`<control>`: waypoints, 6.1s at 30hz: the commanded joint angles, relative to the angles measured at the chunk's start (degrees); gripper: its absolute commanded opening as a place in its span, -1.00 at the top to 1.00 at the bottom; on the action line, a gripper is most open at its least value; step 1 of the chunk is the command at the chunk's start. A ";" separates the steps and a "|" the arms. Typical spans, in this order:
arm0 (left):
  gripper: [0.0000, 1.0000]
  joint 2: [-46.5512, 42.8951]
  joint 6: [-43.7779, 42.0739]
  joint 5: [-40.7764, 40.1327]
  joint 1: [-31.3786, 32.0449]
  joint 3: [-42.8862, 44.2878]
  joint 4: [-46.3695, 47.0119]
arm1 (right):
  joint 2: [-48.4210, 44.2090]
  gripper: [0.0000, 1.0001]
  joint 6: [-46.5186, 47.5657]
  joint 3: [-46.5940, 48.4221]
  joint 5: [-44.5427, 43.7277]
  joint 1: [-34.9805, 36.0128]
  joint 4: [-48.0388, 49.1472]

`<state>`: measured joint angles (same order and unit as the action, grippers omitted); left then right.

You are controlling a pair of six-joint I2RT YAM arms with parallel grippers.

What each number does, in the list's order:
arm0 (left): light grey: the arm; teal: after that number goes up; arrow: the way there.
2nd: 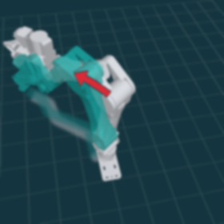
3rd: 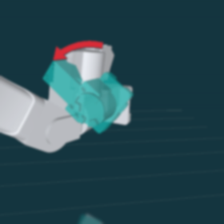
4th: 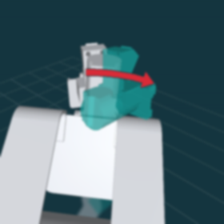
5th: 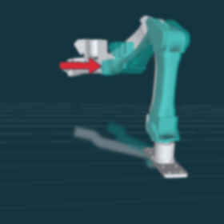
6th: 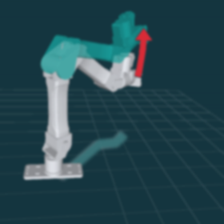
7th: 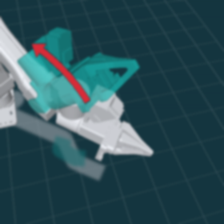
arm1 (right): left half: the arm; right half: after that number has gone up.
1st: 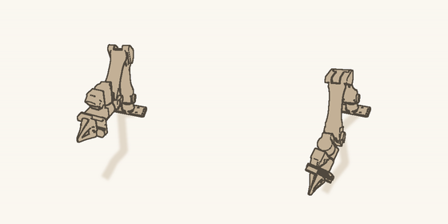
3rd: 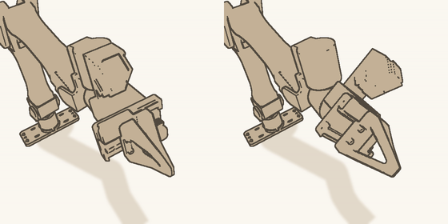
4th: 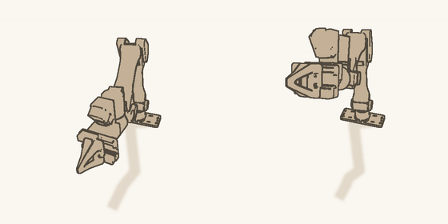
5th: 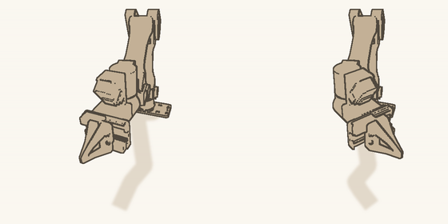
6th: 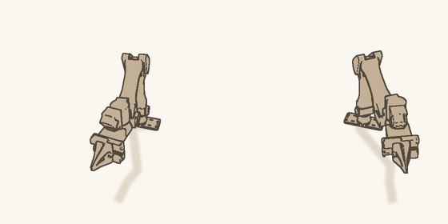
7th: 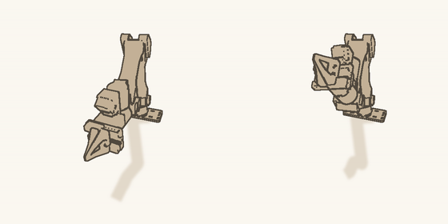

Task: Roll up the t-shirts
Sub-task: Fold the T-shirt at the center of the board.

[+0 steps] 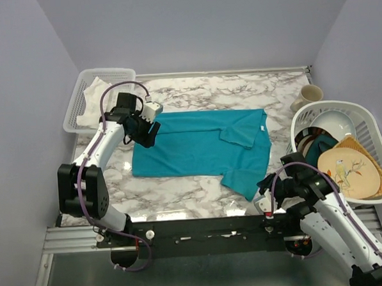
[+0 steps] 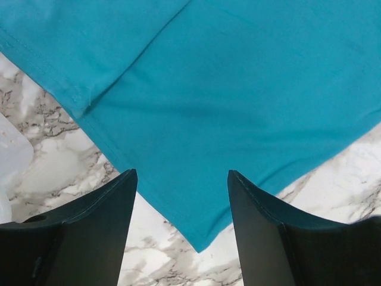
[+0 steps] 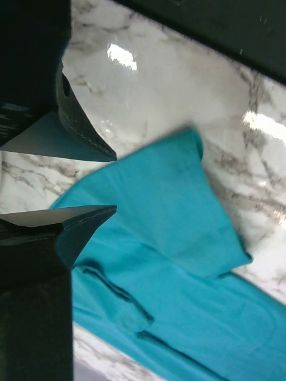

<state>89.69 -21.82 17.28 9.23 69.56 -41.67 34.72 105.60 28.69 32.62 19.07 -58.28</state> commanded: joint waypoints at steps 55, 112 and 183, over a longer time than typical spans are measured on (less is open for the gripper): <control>-0.46 -1.98 -0.94 6.89 -7.65 -9.00 5.11 | 42.09 0.73 -32.91 9.98 -11.70 27.16 8.19; 1.00 -6.90 -57.54 -0.59 -7.21 -23.78 -7.19 | 21.09 0.99 -64.46 14.11 -19.79 21.20 1.77; 0.06 9.18 -14.12 -3.57 -0.98 -0.47 8.09 | 69.43 0.06 -56.83 57.19 -24.62 -2.37 8.00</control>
<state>96.53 -37.56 13.61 6.37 73.95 -35.03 103.42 43.48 90.78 4.78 15.79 -45.98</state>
